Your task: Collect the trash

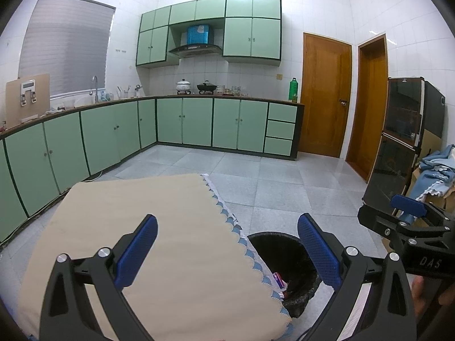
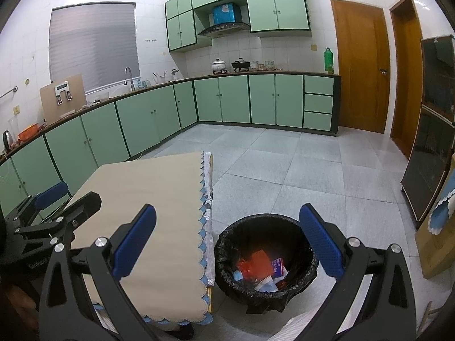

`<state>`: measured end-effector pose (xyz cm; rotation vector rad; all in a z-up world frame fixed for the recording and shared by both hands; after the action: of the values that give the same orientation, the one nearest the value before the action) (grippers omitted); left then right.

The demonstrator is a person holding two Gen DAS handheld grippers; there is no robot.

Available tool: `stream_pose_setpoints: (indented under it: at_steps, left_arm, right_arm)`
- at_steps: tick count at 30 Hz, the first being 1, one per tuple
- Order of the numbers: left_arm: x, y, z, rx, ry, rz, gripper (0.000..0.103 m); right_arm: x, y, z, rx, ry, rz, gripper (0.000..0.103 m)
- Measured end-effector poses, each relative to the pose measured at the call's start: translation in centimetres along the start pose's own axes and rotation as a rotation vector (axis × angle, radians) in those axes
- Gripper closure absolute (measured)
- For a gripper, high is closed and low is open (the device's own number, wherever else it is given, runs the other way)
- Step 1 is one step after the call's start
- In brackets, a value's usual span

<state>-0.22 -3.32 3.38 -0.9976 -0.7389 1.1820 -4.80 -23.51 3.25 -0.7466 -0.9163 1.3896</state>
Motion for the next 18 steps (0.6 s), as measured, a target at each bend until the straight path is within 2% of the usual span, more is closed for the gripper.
stream_pose_setpoints:
  at_steps: [18]
  left_arm:
    - [0.14,0.04,0.05,0.0,-0.002,0.001,0.006]
  right_arm:
    - [0.31,-0.06,-0.08,-0.006,-0.004,0.005,0.005]
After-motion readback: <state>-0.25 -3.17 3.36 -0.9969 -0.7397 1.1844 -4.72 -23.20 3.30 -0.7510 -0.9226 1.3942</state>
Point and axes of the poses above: each gripper's, at about its wrist camera, not at the fingertips, and z roughly against the way its jaws point, x to its left, y to its underside, the point moved 2 cm from there along -z, roughly the way its jaws point, and after that the axes turned 1 degree about -z, right-handed, at the moved point
